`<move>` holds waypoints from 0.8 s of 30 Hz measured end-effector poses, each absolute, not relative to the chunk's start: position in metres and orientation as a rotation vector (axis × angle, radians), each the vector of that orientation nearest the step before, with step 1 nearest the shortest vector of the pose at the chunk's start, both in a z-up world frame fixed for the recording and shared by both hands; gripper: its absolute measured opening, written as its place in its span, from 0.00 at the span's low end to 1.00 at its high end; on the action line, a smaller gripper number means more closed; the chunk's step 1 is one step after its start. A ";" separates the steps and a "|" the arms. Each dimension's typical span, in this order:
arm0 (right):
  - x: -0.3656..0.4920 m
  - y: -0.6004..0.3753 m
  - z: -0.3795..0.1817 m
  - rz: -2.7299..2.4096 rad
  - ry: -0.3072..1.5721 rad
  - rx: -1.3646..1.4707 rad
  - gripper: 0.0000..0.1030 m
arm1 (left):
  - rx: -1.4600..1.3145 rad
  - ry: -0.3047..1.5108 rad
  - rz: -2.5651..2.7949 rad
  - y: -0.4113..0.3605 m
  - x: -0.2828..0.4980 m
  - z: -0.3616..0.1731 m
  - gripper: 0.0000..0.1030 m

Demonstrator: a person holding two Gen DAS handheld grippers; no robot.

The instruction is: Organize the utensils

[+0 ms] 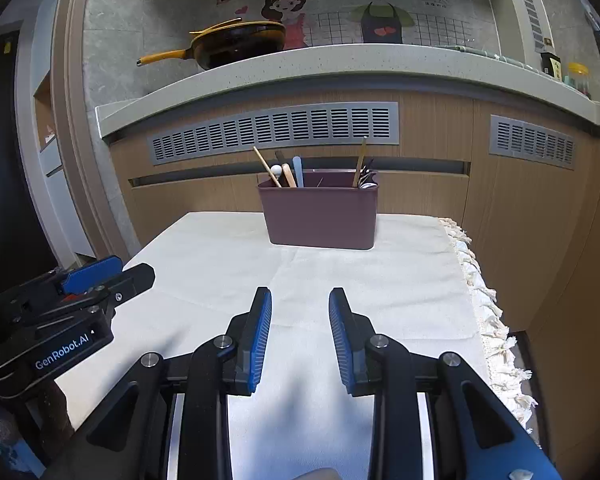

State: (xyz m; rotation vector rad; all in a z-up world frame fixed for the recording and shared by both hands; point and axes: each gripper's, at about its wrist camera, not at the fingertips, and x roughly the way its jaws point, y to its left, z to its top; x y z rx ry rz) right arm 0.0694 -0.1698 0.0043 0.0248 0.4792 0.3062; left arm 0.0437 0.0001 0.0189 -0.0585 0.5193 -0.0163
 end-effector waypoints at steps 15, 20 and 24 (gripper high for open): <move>0.073 -0.171 0.000 0.310 0.500 0.027 0.28 | -0.057 0.527 -0.015 0.000 0.044 0.017 0.44; 0.073 -0.171 0.000 0.310 0.500 0.028 0.28 | -0.057 0.528 -0.016 0.001 0.044 0.017 0.44; 0.073 -0.172 -0.001 0.308 0.501 0.028 0.28 | -0.051 0.538 -0.014 -0.001 0.045 0.016 0.44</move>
